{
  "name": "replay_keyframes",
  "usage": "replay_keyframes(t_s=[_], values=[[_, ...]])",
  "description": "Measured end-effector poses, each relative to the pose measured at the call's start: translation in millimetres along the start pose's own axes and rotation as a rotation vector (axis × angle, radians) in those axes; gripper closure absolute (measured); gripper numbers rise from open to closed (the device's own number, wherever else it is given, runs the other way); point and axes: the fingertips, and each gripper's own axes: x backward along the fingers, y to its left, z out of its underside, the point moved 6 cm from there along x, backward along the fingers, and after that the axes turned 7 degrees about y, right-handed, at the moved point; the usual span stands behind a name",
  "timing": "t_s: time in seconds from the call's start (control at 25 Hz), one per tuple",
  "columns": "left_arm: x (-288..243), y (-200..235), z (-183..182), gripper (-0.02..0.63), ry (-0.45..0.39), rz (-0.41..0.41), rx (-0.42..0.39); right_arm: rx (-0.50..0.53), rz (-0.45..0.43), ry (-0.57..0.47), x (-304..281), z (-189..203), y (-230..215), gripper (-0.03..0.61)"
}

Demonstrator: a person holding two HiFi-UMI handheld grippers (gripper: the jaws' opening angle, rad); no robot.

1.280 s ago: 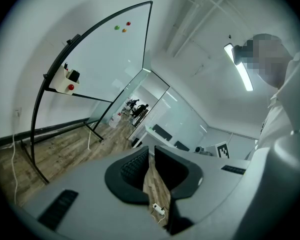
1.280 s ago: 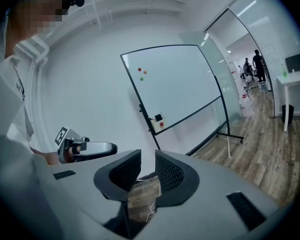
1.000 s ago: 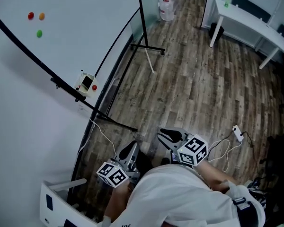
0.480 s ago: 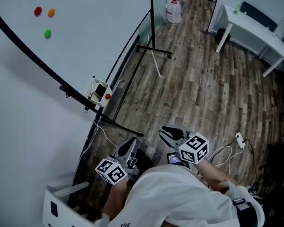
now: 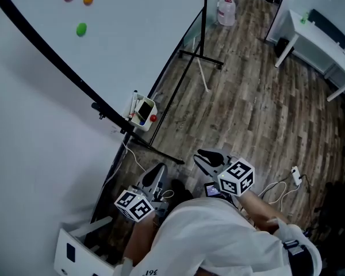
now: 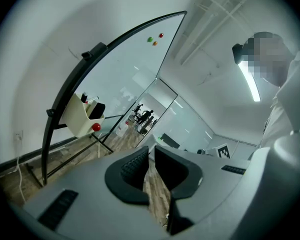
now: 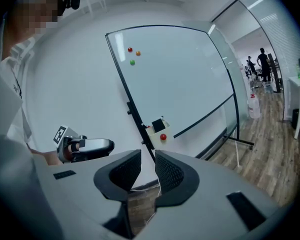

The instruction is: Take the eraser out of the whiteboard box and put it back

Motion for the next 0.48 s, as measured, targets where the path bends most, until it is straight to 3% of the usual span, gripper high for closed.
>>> replay_keyframes(t_s=[0.48], values=[[21,52,-33,0.546,0.003,-0.015,-0.001,0.013,-0.005,-0.003,-64,-28,12,0.489]])
